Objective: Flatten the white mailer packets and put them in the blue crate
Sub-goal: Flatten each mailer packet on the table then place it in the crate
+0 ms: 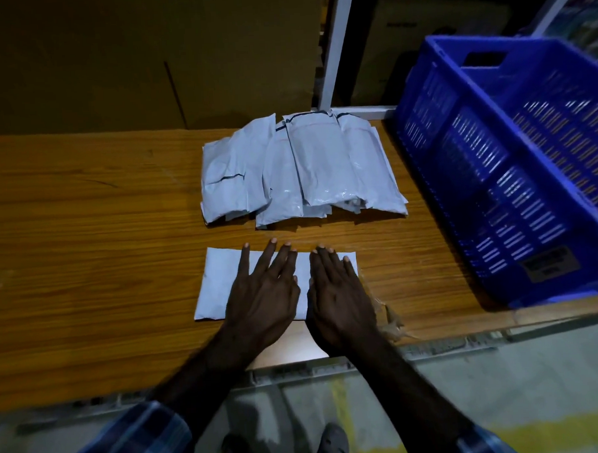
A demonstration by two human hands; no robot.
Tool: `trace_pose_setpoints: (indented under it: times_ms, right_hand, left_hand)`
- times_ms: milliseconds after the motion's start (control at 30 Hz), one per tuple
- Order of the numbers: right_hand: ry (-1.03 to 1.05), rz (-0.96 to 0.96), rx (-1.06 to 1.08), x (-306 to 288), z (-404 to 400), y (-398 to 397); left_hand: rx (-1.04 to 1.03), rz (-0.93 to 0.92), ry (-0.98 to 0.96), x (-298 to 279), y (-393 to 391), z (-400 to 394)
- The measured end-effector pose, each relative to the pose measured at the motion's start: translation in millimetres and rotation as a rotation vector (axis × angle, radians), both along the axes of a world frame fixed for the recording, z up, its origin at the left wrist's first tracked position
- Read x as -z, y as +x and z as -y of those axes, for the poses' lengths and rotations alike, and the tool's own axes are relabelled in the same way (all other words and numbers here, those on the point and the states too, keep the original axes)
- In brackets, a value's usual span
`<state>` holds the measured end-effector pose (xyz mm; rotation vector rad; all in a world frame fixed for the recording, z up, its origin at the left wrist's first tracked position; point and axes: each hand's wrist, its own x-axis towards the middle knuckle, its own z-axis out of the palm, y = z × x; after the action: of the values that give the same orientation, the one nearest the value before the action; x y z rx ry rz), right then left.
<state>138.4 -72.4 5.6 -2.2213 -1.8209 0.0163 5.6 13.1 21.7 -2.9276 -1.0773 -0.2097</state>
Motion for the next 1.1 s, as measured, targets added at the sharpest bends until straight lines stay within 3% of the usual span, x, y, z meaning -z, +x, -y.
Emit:
trace_pose_setpoints:
  times_ms: [500, 700, 867, 1100]
  right_hand:
    - [0.059, 0.027, -0.027, -6, -4, -12]
    - [0.04, -0.026, -0.087, 3, -10, -22]
    - [0.082, -0.008, -0.081, 1, -9, -23]
    - [-0.027, 0.005, -0.064, -3, -13, -25]
  left_hand:
    - [-0.025, 0.082, -0.001, -4, -12, -5]
    - [-0.014, -0.04, 0.001, 1, -32, -18]
    - [-0.019, 0.022, -0.015, 11, -37, -18]
    - [-0.024, 0.044, -0.071, 13, -39, -19]
